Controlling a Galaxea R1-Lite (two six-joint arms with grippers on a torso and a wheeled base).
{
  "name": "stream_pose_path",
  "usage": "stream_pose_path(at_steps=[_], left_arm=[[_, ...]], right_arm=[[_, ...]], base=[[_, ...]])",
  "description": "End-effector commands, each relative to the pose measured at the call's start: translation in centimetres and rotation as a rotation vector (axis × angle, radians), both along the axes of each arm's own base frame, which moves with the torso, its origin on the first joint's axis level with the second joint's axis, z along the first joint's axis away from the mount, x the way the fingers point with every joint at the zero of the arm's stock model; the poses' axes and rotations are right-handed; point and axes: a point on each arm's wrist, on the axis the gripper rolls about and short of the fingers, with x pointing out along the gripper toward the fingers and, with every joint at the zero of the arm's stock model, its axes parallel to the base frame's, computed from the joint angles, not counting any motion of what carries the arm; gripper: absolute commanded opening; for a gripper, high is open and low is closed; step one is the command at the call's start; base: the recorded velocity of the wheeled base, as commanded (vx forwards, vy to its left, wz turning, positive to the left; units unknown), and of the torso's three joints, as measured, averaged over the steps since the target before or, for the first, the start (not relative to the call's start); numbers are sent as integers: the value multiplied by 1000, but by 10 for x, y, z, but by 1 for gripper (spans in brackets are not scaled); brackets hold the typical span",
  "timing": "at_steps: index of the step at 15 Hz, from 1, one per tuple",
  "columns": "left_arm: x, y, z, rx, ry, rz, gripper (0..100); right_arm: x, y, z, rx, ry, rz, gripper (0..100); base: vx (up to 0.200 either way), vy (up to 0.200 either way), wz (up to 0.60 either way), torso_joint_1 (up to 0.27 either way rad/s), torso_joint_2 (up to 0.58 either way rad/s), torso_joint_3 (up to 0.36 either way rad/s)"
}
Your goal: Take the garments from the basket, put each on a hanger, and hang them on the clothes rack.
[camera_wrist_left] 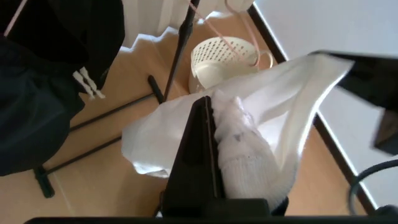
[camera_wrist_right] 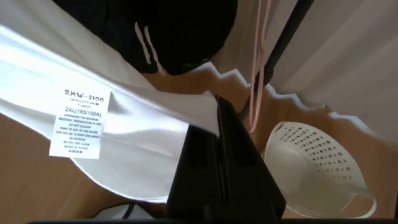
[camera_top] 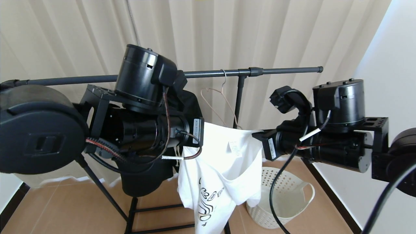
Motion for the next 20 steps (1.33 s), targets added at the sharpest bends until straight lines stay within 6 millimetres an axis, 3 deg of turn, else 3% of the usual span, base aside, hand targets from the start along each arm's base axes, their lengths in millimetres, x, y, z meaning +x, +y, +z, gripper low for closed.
stream_pose_path(at_steps=[1, 8, 11, 13, 16, 20], left_arm=[[-11, 5, -5, 27, 9, -22, 100], [-13, 3, -6, 31, 7, -34, 100], [-15, 4, -5, 15, 24, -71, 100], [-25, 13, -3, -27, 61, -195, 100], [-33, 24, -3, -89, 109, -307, 100], [-29, 26, -2, -106, 113, -306, 100]], right_arm=[[-17, -16, 22, 22, -41, -7, 0], [-50, -44, 8, -288, -111, 59, 0], [-37, -47, 7, -321, -117, -5, 0], [-28, -48, 4, -345, -110, -62, 0], [-26, -47, 2, -352, -101, -63, 0], [-27, -51, 4, -350, -106, -78, 0]], base=[[0, 0, 0, 0, 0, 0], [0, 0, 0, 0, 0, 0], [0, 0, 0, 0, 0, 0], [0, 0, 0, 0, 0, 0], [0, 0, 0, 0, 0, 0], [0, 0, 0, 0, 0, 0]])
